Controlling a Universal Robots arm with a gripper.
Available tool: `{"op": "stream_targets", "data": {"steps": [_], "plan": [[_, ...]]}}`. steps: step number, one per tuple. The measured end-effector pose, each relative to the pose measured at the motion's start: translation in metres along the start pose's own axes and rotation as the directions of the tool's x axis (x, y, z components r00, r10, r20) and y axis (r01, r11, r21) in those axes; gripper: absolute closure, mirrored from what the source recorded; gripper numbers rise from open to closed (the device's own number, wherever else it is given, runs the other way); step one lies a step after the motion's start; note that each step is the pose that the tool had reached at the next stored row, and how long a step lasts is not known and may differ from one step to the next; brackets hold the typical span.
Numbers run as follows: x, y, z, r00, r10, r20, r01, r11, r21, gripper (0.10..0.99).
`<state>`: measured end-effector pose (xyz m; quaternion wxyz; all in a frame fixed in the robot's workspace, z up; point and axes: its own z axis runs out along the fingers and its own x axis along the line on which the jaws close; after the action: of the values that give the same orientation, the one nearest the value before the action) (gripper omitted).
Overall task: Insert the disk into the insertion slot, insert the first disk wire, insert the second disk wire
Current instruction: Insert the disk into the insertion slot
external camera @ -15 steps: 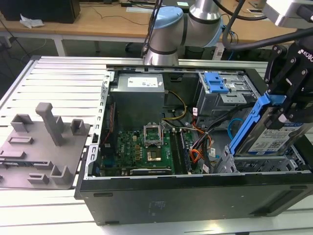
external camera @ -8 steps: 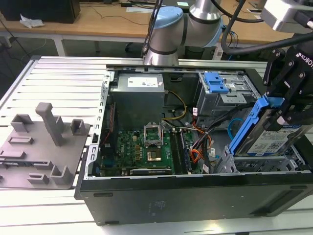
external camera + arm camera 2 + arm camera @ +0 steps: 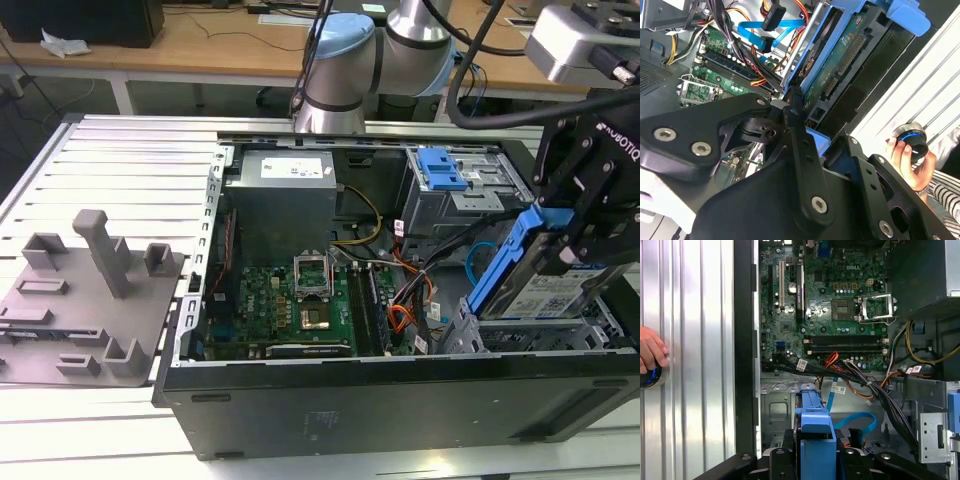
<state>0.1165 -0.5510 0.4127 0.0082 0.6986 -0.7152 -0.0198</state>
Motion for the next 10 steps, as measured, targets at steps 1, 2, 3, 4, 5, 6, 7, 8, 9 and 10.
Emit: {"op": "stream_targets", "data": {"steps": [1, 2, 3, 4, 5, 6, 7, 8, 9, 10], "plan": [[0.0000, 0.0000, 0.0003, 1.0000, 0.000, 0.0000, 0.000, 1.0000, 0.000, 0.722], [0.0000, 0.0000, 0.0005, 1.0000, 0.000, -0.0001, 0.000, 1.0000, 0.000, 0.722], [0.0000, 0.0000, 0.0005, 1.0000, 0.000, -0.0001, 0.000, 1.0000, 0.000, 0.722], [0.0000, 0.0000, 0.0006, 1.0000, 0.000, 0.0001, 0.000, 1.0000, 0.000, 0.722], [0.0000, 0.0000, 0.0006, 1.0000, 0.000, 0.0000, 0.000, 1.0000, 0.000, 0.722], [0.0000, 0.0000, 0.0006, 1.0000, 0.000, -0.0001, 0.000, 1.0000, 0.000, 0.714], [0.0000, 0.0000, 0.0006, 1.0000, 0.000, -0.0001, 0.000, 1.0000, 0.000, 0.714], [0.0000, 0.0000, 0.0007, 1.0000, 0.000, 0.0002, 0.000, 1.0000, 0.000, 0.647], [0.0000, -0.0001, 0.0007, 1.0000, 0.000, 0.0000, 0.000, 1.0000, 0.000, 0.647], [0.0000, 0.0000, 0.0007, 1.0000, 0.000, 0.0001, 0.000, 1.0000, 0.000, 0.647]]}}
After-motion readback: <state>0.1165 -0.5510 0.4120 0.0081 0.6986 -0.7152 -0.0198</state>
